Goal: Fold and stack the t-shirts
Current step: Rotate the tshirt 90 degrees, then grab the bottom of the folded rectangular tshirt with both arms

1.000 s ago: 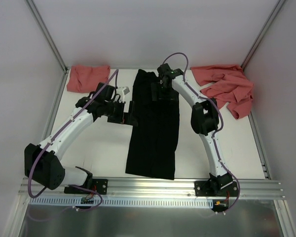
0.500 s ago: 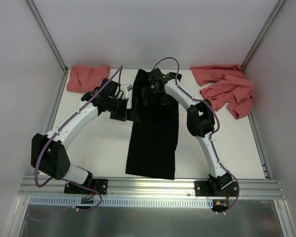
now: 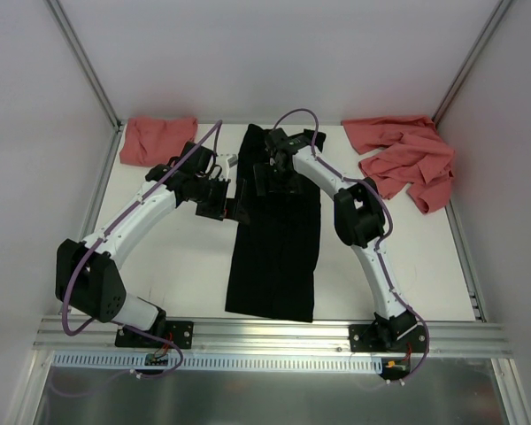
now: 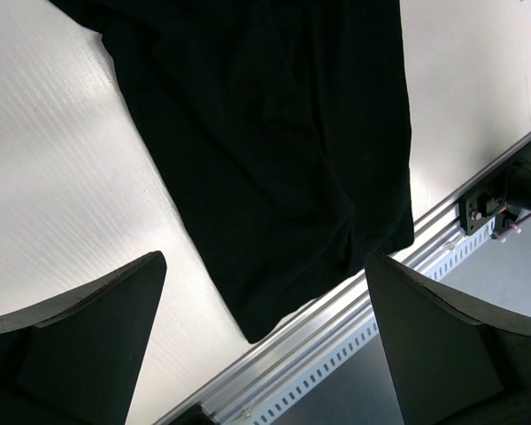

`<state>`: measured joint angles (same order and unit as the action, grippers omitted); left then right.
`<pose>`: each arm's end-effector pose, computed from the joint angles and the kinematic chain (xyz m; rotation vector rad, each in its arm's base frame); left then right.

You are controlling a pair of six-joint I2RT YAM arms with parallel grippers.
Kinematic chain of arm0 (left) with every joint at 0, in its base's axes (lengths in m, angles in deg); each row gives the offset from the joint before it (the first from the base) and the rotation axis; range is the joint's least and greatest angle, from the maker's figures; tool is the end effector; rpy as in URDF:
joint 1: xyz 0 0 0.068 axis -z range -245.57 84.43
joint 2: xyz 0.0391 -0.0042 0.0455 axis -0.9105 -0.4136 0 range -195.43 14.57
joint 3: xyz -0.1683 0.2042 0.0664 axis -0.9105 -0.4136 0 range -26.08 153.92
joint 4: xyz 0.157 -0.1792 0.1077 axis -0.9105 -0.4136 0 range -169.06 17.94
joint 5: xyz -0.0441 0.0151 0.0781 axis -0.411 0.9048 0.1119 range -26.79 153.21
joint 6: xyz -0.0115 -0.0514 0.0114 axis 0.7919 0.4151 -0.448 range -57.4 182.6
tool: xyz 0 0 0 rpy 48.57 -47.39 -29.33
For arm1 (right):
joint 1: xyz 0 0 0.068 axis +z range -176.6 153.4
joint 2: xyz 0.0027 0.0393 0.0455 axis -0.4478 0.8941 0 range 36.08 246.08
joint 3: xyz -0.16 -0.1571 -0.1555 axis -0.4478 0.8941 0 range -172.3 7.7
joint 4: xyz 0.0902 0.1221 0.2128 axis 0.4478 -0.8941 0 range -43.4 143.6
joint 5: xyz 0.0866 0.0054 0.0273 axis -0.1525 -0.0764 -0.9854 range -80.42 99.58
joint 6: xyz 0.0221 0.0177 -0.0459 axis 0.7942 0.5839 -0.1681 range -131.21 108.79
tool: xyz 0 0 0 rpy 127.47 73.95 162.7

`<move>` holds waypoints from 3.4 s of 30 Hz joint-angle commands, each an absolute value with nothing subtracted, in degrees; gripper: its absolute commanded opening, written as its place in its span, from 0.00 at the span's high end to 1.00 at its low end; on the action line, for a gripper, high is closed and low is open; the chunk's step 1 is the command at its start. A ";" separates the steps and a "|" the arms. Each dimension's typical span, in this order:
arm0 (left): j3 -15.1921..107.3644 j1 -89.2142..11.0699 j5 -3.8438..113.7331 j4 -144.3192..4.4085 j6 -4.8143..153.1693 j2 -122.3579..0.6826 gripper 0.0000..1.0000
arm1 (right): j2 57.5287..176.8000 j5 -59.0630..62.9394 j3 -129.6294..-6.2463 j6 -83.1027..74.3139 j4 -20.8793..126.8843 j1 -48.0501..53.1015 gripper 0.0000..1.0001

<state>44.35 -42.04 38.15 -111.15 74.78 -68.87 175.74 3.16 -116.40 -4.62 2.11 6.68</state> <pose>0.2758 -0.1365 0.2953 0.4419 2.4969 -0.8010 0.4292 0.2865 0.1758 -0.6733 2.7007 0.3394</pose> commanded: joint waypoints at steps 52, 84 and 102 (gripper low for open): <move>17.09 -44.48 14.00 -91.25 89.03 -61.02 0.01 | 112.66 0.70 -44.45 -0.85 14.39 0.55 0.01; 4.41 -35.78 20.40 -73.82 95.64 -74.20 0.01 | 110.09 -0.97 -24.21 17.78 35.05 11.63 0.07; 8.46 -30.15 21.90 -71.09 99.07 -76.93 0.01 | 101.66 1.58 -23.68 26.50 25.76 19.98 0.36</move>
